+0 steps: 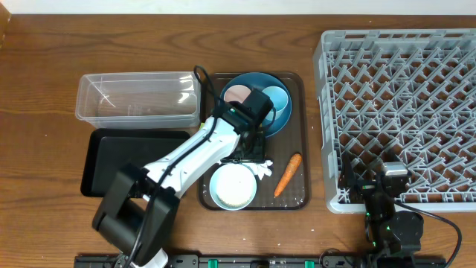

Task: Sort waste into correct bins and load items into the dishwasher rack
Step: 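Reach the left gripper over the brown tray toward the white tissue, then grasp the tissue and carry it into the clear plastic bin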

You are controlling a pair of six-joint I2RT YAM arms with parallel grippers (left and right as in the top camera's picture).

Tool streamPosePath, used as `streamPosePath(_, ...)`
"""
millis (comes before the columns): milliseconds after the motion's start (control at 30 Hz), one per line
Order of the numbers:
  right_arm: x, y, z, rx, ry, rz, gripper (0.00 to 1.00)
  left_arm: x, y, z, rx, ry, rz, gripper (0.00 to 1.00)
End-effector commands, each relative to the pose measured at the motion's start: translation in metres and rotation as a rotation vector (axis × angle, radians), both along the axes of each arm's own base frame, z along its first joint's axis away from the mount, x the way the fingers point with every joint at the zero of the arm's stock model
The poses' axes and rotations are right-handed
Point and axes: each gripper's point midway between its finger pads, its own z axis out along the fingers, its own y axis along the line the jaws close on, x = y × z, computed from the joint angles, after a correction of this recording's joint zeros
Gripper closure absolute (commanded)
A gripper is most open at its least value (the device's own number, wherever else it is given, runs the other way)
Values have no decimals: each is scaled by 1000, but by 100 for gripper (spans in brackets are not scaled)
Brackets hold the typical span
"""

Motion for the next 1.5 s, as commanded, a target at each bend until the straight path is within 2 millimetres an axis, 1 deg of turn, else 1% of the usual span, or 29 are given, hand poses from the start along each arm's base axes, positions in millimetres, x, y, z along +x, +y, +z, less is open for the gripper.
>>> streamPosePath(0,0,2,0,0,0,8,1,2,2,-10,22,5,11,37)
streamPosePath(67,0,2,0,0,0,7,1,1,2,-15,29,14,11,38)
streamPosePath(167,0,2,0,0,0,7,1,-1,4,-20,41,30,10,45)
streamPosePath(233,0,2,0,0,-1,7,1,-2,4,-24,46,37,9,58)
streamPosePath(333,0,2,0,0,0,7,1,-2,4,-25,48,40,9,93)
streamPosePath(433,0,2,0,0,0,7,1,2,4,-20,38,25,15,94)
streamPosePath(500,0,2,0,0,0,7,1,8,5,-11,22,6,27,94)
streamPosePath(533,0,2,0,0,-1,7,1,12,5,-3,11,-9,34,94)
streamPosePath(600,0,2,0,0,0,7,1,19,5,15,-13,-42,47,94)
streamPosePath(733,0,2,0,0,0,7,1,30,5,65,-96,-151,65,94)
streamPosePath(833,0,2,0,0,-1,7,1,29,6,102,-156,-235,66,94)
streamPosePath(933,0,2,0,0,0,7,1,24,9,126,-193,-288,66,94)
streamPosePath(1000,0,2,0,0,0,7,1,24,15,141,-208,-330,74,94)
streamPosePath(1033,0,2,0,0,0,7,1,26,20,146,-206,-353,85,94)
streamPosePath(1100,0,2,0,0,0,7,1,34,36,156,-176,-410,130,94)
streamPosePath(1233,0,2,0,0,-1,7,1,59,86,169,-61,-527,246,94)
streamPosePath(1367,0,2,0,0,0,7,1,82,119,175,-11,-588,292,94)
streamPosePath(1467,0,2,0,0,0,8,1,96,143,176,0,-610,367,94)
